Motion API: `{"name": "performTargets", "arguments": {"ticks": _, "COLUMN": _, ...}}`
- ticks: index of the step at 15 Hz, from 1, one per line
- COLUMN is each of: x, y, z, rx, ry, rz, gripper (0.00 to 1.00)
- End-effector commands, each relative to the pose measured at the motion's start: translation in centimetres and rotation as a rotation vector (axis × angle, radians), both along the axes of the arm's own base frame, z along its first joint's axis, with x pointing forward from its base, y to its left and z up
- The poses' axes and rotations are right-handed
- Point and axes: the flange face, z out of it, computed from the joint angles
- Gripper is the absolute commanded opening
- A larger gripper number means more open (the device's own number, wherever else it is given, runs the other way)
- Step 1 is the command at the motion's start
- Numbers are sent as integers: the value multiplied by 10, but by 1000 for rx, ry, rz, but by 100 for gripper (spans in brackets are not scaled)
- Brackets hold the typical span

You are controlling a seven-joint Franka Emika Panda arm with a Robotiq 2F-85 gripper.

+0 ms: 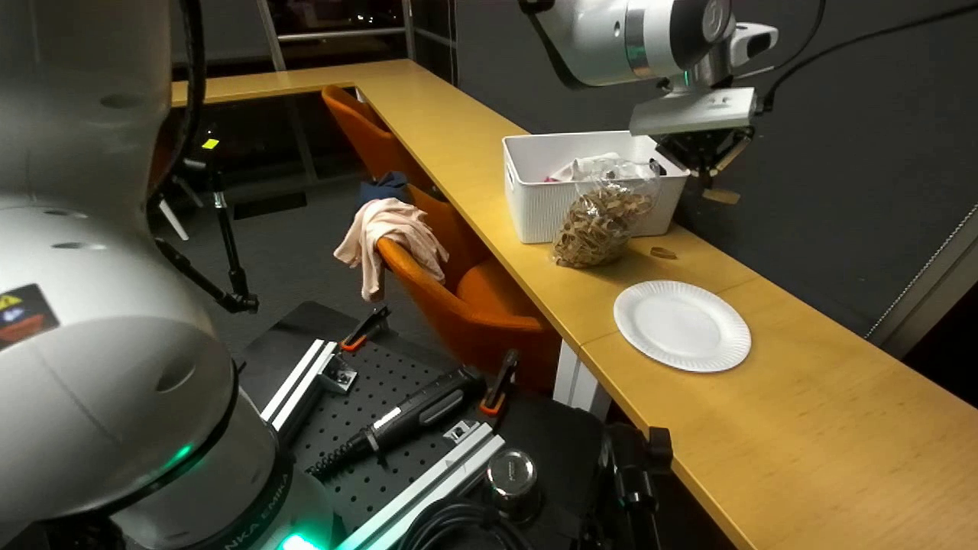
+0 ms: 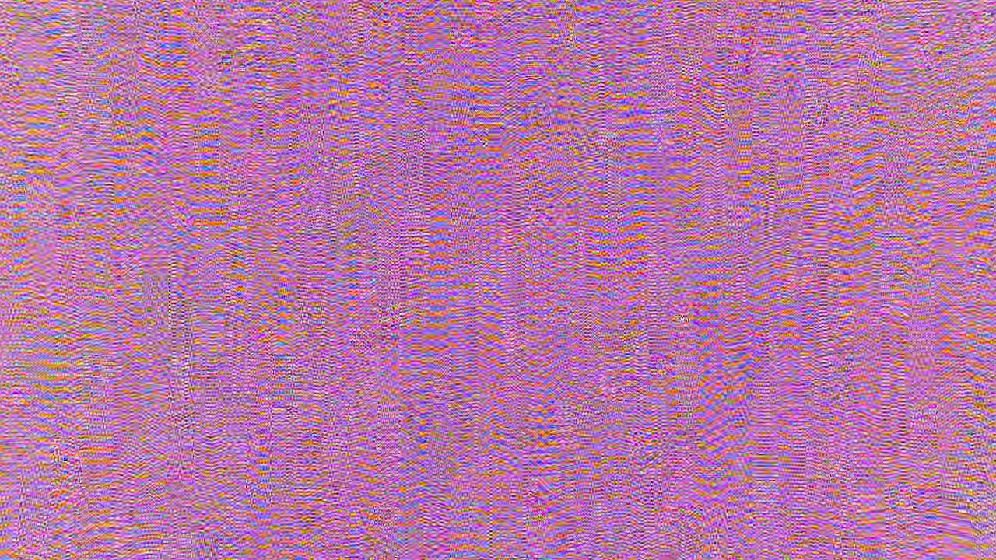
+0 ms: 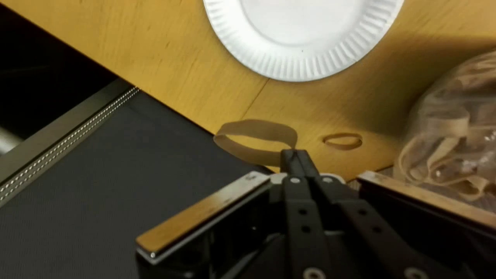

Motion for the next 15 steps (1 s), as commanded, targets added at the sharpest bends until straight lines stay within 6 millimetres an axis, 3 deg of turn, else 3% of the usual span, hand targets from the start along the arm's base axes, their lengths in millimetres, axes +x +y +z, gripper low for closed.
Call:
{"name": "performTargets", "arguments": {"ticks": 1, "x": 7, "y": 39, "z": 32, "rx": -70, "ry": -37, "rz": 66, "gripper": 0}}
{"name": "performTargets", "arguments": {"ticks": 3, "x": 20, "y": 66, "z": 34, "rx": -74, "ry": -35, "rz": 124, "gripper": 0}}
{"name": "performTargets", "arguments": {"ticks": 6, "x": 35, "y": 103, "z": 20, "rx": -78, "ry": -25, "rz": 194, "gripper": 0}}
{"name": "performTargets", "arguments": {"ticks": 9, "x": 38, "y": 132, "z": 7, "rx": -68, "ry": -11, "rz": 225, "gripper": 0}}
{"name": "performTargets", "arguments": {"ticks": 14, "x": 42, "y": 142, "z": -10, "rx": -62, "ry": 6, "rz": 243, "gripper": 0}}
{"name": "performTargets", "arguments": {"ticks": 15, "x": 41, "y": 143, "z": -12, "rx": -59, "ry": 7, "rz": 242, "gripper": 26}}
